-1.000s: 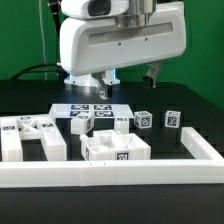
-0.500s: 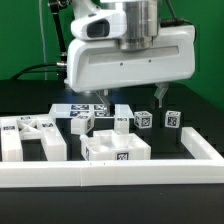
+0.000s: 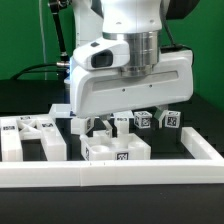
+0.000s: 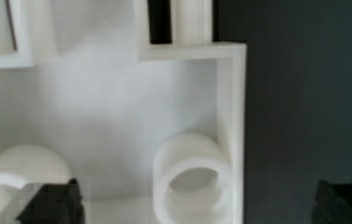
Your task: Assemble chair
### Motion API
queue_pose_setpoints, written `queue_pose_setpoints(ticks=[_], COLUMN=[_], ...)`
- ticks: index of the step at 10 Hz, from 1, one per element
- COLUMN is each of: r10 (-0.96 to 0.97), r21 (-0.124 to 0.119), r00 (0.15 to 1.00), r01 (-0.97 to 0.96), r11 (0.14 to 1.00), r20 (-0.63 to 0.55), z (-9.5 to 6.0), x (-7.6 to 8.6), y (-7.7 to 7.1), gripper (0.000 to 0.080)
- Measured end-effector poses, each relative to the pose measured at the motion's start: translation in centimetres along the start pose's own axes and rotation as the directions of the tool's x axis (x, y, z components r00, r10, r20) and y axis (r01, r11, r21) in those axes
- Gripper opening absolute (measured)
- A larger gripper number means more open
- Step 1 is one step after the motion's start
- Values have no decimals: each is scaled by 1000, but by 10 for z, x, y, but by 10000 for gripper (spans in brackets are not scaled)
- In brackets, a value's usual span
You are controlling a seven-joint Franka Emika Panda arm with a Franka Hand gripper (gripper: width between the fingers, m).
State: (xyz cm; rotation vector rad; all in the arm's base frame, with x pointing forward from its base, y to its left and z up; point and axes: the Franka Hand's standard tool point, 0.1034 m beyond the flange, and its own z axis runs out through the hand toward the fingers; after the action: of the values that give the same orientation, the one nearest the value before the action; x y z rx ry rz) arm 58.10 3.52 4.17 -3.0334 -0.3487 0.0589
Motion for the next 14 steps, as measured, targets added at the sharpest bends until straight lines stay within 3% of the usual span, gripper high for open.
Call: queue_pose_setpoints(ticks=[3,7,9,10,11,12,13,14], r10=[-2,1,1,0,0,0,0,0], r21=[3,2,3,3,3,3,2,2], r00=[1000,1000,1000,1000,1000,1000,1000,1000], r01=[2,-1,-1,0,0,0,0,0], r11=[1000,1000,1000,1000,1000,1000,1000,1000], r20=[8,11,12,12,12,12,11,10], z=[18,27,27,28,28,28,27,27], x=[-4,-14,-14,-14,-14,-14,-13,-13], y=[-1,-1,-1,-1,-1,-2,-1,-1], gripper=[650,650,397,397,215,86,36,36])
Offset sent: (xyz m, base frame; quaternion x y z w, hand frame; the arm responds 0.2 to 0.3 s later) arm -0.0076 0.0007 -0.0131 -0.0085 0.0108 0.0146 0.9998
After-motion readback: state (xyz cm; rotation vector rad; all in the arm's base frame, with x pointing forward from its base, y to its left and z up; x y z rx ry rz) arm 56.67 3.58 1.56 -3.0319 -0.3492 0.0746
